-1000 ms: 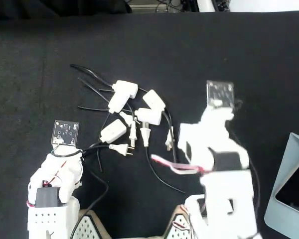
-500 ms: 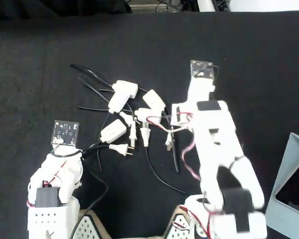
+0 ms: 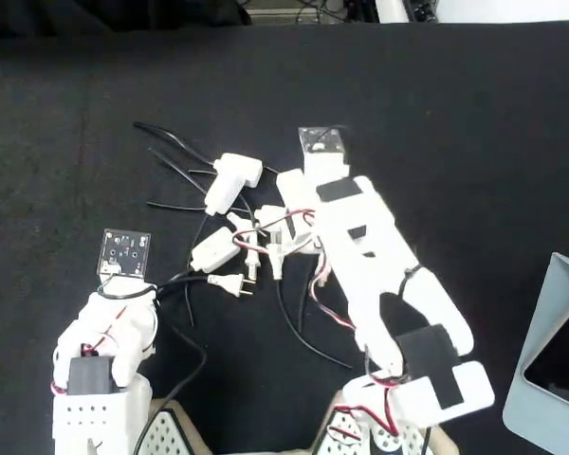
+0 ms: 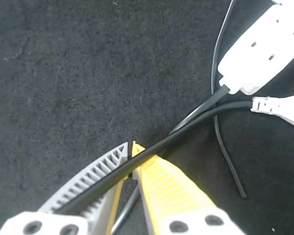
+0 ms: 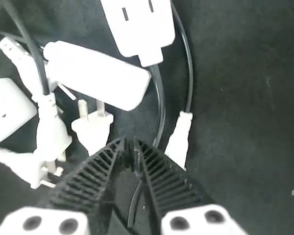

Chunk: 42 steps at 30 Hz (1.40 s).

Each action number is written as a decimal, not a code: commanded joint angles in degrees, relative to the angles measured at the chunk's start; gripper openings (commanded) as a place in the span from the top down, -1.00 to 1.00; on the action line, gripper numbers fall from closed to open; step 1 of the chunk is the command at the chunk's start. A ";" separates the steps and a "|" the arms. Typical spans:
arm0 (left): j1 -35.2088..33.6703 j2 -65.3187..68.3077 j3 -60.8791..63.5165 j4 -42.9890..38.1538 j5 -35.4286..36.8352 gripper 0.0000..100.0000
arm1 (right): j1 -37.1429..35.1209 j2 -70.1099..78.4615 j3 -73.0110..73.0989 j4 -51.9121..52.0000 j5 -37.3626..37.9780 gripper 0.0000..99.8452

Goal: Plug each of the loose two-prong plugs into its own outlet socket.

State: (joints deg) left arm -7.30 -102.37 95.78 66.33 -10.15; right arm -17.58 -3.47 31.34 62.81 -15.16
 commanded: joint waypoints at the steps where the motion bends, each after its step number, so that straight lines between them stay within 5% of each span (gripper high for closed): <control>1: -0.57 -0.09 -0.57 -0.79 -0.09 0.94 | -0.35 -2.42 -3.91 4.40 -2.64 0.83; 4: -0.57 -0.09 -0.57 -0.79 -0.09 0.94 | 0.97 -2.33 -3.74 6.86 -3.60 0.69; 15: -0.57 -0.09 -0.57 -0.70 -0.09 0.94 | 6.51 -2.24 -3.82 4.92 -3.25 0.76; 42: -0.57 -0.09 -0.57 -0.62 -0.09 0.94 | 6.42 14.99 -10.68 10.46 -3.60 0.76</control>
State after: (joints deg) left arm -7.30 -102.37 95.87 66.33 -10.24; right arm -11.78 11.74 23.34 72.13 -17.98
